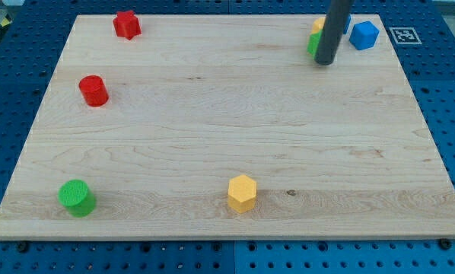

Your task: Move your arm closer to the yellow hexagon

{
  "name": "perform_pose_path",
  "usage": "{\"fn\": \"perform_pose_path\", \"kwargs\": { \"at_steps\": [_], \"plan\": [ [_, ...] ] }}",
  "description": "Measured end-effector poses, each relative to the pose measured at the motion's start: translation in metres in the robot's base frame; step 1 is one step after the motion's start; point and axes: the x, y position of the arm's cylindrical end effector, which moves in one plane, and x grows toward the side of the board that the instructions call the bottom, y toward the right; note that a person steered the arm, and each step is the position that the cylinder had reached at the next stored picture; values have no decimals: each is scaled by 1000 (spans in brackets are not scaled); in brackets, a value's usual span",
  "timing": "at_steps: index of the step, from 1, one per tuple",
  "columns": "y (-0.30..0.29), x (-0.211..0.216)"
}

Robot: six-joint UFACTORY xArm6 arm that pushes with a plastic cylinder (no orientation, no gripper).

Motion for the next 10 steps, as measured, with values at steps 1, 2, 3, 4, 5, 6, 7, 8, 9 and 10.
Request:
{"fn": "perform_pose_path", "kwargs": {
  "at_steps": [1,2,3,4,5,6,7,8,9,10],
  "plan": [
    [-28,-6],
    [-28,-38],
    [-28,-48],
    [-28,-48],
    [-28,-46],
    [-51,-7],
    [-68,52],
    [-117,112],
    [-181,165],
    [-219,199]
  ]
}}
